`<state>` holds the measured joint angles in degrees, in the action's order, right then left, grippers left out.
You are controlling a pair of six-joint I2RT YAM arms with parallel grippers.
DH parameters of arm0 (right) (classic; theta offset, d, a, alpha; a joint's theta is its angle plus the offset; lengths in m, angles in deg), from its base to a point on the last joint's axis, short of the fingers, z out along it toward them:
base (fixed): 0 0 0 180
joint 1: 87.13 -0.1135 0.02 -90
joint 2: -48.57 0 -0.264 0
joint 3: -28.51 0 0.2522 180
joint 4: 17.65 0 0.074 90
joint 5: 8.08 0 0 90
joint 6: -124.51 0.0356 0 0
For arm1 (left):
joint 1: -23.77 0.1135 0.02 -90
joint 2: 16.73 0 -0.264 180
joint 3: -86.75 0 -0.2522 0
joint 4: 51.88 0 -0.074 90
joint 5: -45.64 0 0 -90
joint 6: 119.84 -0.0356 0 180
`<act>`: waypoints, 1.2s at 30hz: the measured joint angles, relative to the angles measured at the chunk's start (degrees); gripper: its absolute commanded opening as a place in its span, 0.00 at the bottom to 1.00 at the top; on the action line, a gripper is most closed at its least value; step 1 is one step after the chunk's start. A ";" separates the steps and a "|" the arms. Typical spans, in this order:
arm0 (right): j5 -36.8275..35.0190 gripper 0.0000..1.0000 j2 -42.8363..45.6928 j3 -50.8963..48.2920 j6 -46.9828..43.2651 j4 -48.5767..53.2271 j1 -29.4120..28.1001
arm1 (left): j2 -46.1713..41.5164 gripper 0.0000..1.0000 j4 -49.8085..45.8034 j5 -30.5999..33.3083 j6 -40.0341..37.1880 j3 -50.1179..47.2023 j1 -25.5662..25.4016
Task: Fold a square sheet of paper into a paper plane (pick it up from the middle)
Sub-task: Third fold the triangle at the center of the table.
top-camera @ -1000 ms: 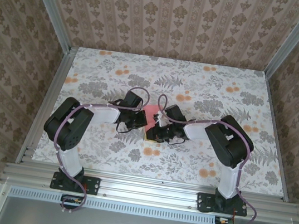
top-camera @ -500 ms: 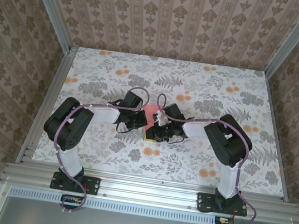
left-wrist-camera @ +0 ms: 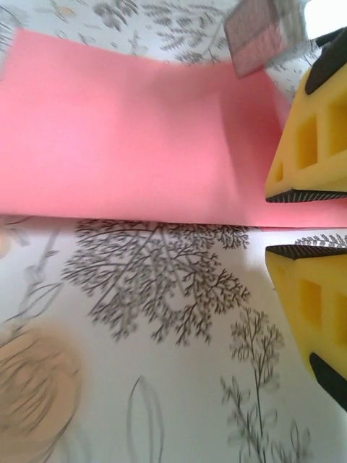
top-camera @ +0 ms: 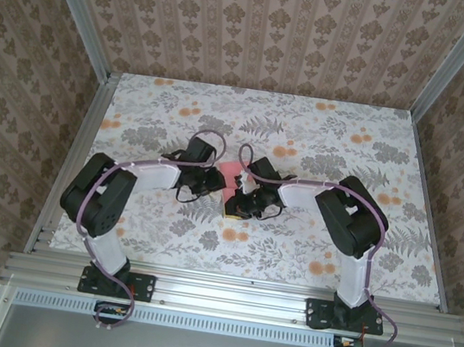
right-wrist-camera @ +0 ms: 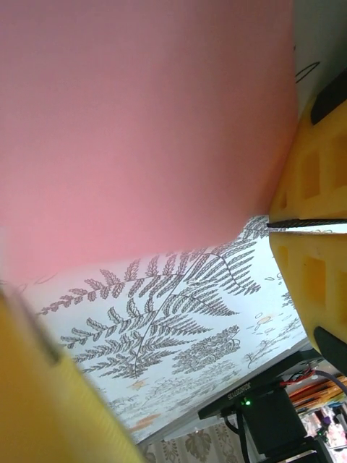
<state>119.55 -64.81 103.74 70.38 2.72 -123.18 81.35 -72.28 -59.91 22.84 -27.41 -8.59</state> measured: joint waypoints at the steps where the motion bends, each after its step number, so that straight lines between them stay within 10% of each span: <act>1: -0.24 0.13 -0.11 0.42 0.02 0.79 -0.04 | -0.90 0.25 -0.24 0.46 0.00 0.00 0.44; 18: -2.64 0.14 -2.97 8.11 -0.04 12.85 -0.22 | -2.69 0.23 2.97 1.88 0.96 -4.50 0.94; 36: -0.59 0.28 9.46 1.60 -1.25 4.24 1.92 | -2.23 0.23 6.10 1.11 0.63 -2.58 0.96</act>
<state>118.96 -55.35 105.34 69.14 6.96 -121.26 79.12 -66.18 -58.80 23.48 -29.99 -7.63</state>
